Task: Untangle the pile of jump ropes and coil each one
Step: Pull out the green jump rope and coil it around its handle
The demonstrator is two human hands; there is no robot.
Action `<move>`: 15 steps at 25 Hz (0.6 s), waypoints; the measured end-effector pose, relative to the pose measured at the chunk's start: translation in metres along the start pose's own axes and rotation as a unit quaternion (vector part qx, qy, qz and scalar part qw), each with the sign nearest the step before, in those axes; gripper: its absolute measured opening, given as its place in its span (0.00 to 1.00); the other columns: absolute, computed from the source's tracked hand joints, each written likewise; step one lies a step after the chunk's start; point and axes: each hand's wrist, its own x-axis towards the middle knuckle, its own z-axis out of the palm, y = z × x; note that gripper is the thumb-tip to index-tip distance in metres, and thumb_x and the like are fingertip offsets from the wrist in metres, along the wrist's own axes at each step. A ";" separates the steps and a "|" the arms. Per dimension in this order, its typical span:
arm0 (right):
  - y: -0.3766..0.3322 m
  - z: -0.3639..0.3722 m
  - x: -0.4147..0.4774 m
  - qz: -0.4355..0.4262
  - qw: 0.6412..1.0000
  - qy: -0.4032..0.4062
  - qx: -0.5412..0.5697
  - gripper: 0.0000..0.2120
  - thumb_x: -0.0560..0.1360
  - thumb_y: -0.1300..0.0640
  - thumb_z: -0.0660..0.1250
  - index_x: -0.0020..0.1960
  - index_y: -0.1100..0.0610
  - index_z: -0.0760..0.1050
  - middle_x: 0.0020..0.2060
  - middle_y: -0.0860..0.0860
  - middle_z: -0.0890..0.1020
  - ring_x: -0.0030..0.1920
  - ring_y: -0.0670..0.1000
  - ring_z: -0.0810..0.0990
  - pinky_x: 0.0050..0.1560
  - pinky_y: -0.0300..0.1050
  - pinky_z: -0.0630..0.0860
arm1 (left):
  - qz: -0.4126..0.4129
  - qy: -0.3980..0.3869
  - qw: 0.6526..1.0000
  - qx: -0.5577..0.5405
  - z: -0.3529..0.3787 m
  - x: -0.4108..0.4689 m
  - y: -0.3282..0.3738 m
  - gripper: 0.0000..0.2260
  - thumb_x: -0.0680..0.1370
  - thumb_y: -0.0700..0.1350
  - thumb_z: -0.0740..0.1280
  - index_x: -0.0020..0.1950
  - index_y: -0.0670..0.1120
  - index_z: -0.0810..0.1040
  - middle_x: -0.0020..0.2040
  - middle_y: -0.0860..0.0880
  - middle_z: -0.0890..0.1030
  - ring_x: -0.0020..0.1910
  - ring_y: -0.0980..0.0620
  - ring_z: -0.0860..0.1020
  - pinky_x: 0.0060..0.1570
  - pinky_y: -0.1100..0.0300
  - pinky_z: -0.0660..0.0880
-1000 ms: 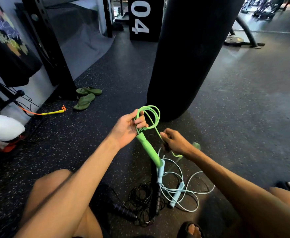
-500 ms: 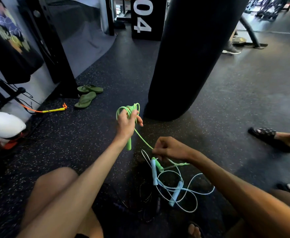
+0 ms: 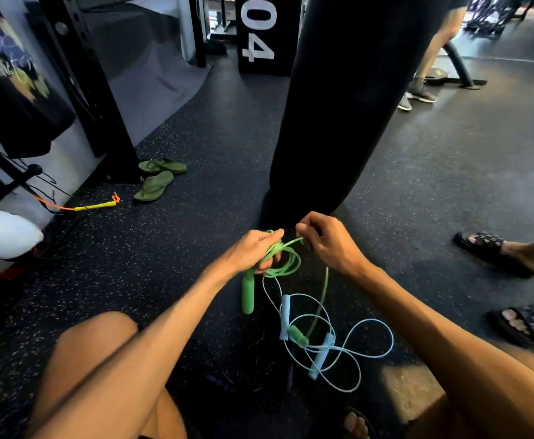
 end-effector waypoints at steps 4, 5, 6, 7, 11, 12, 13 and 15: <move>0.007 0.008 -0.001 0.028 0.999 -0.008 0.027 0.10 0.81 0.54 0.63 0.40 0.50 0.73 0.30 0.45 0.75 0.29 0.42 0.71 0.34 0.39 0.69 | -0.026 -0.078 0.990 -0.113 0.003 -0.010 0.014 0.20 0.81 0.53 0.61 0.32 0.44 0.69 0.19 0.51 0.60 0.18 0.54 0.58 0.24 0.61 0.66; 0.009 0.012 -0.001 0.047 0.997 -0.014 0.051 0.11 0.82 0.53 0.61 0.41 0.51 0.73 0.31 0.46 0.75 0.30 0.42 0.71 0.35 0.42 0.69 | -0.032 -0.095 0.982 -0.161 0.003 -0.012 0.016 0.20 0.81 0.52 0.61 0.32 0.45 0.68 0.19 0.52 0.59 0.17 0.55 0.57 0.23 0.61 0.65; 0.011 0.015 0.000 0.069 0.994 -0.019 0.078 0.12 0.82 0.52 0.60 0.41 0.52 0.73 0.31 0.47 0.75 0.32 0.44 0.71 0.36 0.44 0.70 | -0.037 -0.106 0.970 -0.214 0.002 -0.013 0.018 0.20 0.81 0.52 0.61 0.31 0.46 0.67 0.19 0.53 0.58 0.17 0.56 0.56 0.23 0.62 0.64; 0.013 0.017 0.000 0.088 0.991 -0.025 0.099 0.13 0.83 0.52 0.59 0.41 0.53 0.73 0.32 0.48 0.74 0.32 0.44 0.70 0.37 0.45 0.69 | -0.040 -0.111 0.957 -0.266 0.000 -0.013 0.019 0.21 0.81 0.53 0.59 0.30 0.46 0.67 0.19 0.54 0.57 0.17 0.57 0.55 0.23 0.62 0.63; 0.018 0.020 -0.005 0.143 0.976 -0.065 0.150 0.19 0.84 0.51 0.55 0.43 0.63 0.75 0.32 0.52 0.73 0.32 0.46 0.70 0.37 0.44 0.69 | -0.019 -0.094 0.903 -0.419 -0.014 -0.009 0.020 0.21 0.83 0.53 0.54 0.32 0.46 0.68 0.19 0.55 0.57 0.18 0.57 0.55 0.24 0.63 0.63; 0.017 0.022 -0.007 0.149 0.972 -0.085 0.161 0.20 0.84 0.51 0.55 0.44 0.64 0.75 0.32 0.53 0.75 0.32 0.46 0.71 0.36 0.43 0.70 | -0.011 -0.083 0.895 -0.438 -0.017 -0.009 0.019 0.21 0.83 0.53 0.54 0.33 0.46 0.68 0.20 0.55 0.57 0.19 0.57 0.55 0.25 0.62 0.64; 0.016 0.024 -0.008 0.147 0.970 -0.112 0.160 0.19 0.84 0.50 0.56 0.43 0.62 0.76 0.31 0.53 0.76 0.31 0.47 0.73 0.36 0.42 0.71 | -0.004 -0.071 0.890 -0.451 -0.018 -0.009 0.019 0.20 0.83 0.53 0.54 0.35 0.46 0.69 0.21 0.55 0.57 0.20 0.56 0.54 0.26 0.62 0.64; 0.015 0.026 -0.010 0.132 0.966 -0.184 0.124 0.14 0.82 0.52 0.61 0.42 0.59 0.75 0.31 0.53 0.82 0.32 0.48 0.78 0.39 0.42 0.74 | 0.004 -0.050 0.883 -0.468 -0.018 -0.008 0.018 0.18 0.83 0.52 0.55 0.38 0.45 0.69 0.23 0.54 0.57 0.23 0.55 0.54 0.29 0.62 0.65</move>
